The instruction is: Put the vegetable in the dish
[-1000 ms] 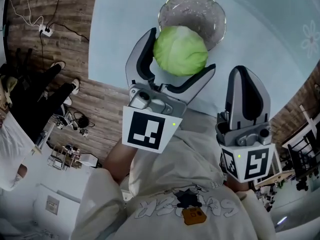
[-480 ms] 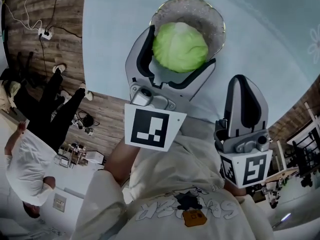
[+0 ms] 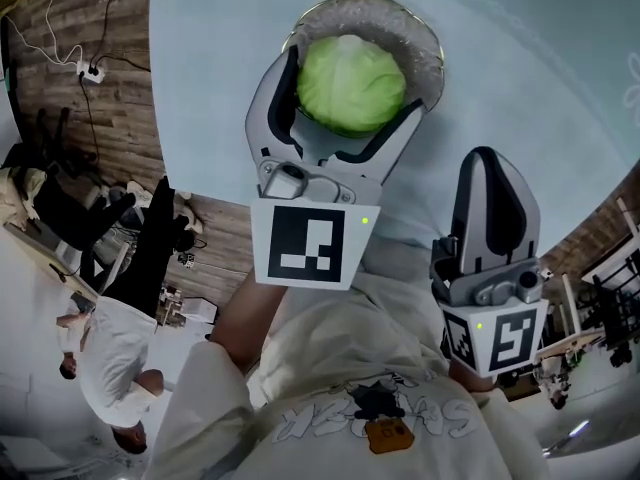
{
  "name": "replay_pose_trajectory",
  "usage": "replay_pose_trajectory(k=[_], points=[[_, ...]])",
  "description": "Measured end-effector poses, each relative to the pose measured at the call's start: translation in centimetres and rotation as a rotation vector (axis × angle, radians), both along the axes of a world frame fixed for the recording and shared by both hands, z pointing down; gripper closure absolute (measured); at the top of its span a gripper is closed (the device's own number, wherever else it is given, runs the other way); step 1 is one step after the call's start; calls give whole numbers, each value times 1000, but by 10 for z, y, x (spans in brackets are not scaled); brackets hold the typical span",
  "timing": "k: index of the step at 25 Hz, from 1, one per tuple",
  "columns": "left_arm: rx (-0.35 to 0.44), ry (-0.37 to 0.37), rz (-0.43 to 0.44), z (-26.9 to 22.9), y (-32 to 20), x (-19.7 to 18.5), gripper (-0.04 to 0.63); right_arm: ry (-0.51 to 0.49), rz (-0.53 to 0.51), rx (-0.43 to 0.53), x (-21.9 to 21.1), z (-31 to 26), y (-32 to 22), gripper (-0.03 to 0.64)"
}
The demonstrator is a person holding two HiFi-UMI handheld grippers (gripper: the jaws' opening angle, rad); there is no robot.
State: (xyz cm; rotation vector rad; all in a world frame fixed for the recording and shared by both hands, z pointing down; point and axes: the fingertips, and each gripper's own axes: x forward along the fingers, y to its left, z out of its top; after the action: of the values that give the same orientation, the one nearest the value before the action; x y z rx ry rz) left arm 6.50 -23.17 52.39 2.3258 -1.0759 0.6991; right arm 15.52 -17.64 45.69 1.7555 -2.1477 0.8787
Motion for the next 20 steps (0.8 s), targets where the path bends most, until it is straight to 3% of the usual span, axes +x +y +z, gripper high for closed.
replay_pose_trajectory(k=[3,5,16,20], points=[[1,6,-19,1,2,0,86,-4,4,-6,4,4,8,591],[40,22,-20,-9,0,1,132,-6,1,-9,4,6,11,591],[104,46,-10,-53,0,3,132,7,-8,37,8,-20,6,591],[120,51,-20,-72,12,-4,167,22,1,80,10,-38,12,591]])
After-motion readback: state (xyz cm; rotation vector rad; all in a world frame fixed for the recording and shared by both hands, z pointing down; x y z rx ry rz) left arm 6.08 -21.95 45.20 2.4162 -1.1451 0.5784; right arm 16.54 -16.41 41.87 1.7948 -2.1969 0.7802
